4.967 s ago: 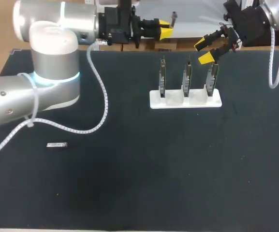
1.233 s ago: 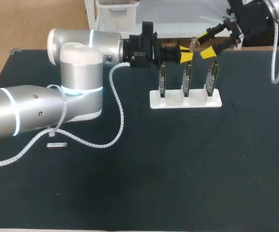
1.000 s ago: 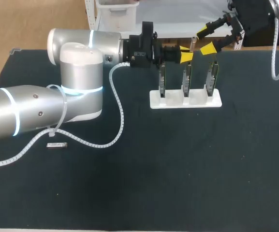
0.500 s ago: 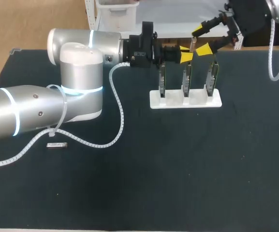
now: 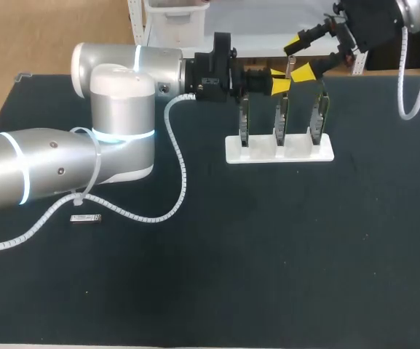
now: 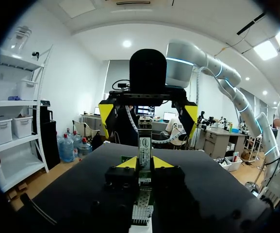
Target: Pick up the optical module with the left hand, and insert it into the network port with the right hand.
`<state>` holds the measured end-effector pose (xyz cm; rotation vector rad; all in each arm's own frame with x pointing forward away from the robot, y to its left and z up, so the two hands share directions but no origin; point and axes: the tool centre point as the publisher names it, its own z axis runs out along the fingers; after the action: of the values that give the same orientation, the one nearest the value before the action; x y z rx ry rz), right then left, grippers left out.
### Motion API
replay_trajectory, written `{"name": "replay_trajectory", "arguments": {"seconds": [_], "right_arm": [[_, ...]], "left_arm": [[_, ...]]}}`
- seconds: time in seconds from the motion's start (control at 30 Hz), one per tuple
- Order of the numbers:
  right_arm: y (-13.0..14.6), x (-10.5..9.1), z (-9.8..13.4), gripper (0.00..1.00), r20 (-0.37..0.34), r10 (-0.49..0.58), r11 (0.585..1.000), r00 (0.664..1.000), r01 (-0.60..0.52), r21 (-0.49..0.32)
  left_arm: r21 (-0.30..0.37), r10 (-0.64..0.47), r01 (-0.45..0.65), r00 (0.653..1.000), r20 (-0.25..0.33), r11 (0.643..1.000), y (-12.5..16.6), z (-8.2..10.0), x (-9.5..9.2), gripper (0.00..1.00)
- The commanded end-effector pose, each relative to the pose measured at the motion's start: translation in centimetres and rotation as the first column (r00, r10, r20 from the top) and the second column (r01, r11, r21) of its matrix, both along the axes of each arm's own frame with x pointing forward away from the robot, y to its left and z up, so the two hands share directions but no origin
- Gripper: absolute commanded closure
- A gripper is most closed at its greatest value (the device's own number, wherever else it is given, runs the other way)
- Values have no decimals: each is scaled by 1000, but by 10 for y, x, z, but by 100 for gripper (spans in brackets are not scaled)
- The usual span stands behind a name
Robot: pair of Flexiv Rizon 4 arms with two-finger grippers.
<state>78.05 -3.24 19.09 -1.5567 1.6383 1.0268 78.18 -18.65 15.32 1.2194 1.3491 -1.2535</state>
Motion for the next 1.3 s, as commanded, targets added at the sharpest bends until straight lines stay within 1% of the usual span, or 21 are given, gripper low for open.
{"name": "replay_trajectory", "arguments": {"seconds": [0.03,0.1,0.13,0.17,0.23,0.87,0.9,0.93,0.97,1.23,1.3], "right_arm": [[1,3,0,0,-4,5,1000,1000,-5,-1],[1,3,0,0,-4,8,1000,1000,-8,-1],[1,3,0,6,-4,8,1000,1000,-8,-1],[2,3,1,56,-4,9,1000,1000,-9,-1],[2,3,1,100,-5,9,1000,1000,-9,-2],[0,4,-2,100,-14,2,1000,1000,-3,-8],[0,4,-2,100,-15,2,1000,1000,-2,-8],[0,4,-2,100,-16,1,1000,1000,-1,-8],[-1,5,-3,100,-16,0,1000,1000,0,-8],[-2,5,-3,100,-18,-7,1000,1000,7,-9],[-2,5,-3,100,-18,-9,1000,1000,9,-7]], "left_arm": [[1,-1,1,1000,0,1000,-1,0,1,100],[1,-1,1,1000,0,1000,-1,0,1,100],[1,-1,1,1000,0,1000,-1,0,1,100],[1,-1,1,1000,0,1000,-1,0,1,100],[1,-1,1,1000,0,1000,-1,0,1,100],[1,-1,1,1000,0,1000,-1,0,1,100],[1,-1,1,1000,0,1000,-1,0,1,98],[1,-1,1,1000,0,1000,-1,0,1,7],[1,-1,1,1000,0,1000,-1,0,1,0],[1,-1,1,1000,0,1000,-1,0,1,0],[-6,-25,25,1000,-2,1000,2,-1,-1,0]]}}
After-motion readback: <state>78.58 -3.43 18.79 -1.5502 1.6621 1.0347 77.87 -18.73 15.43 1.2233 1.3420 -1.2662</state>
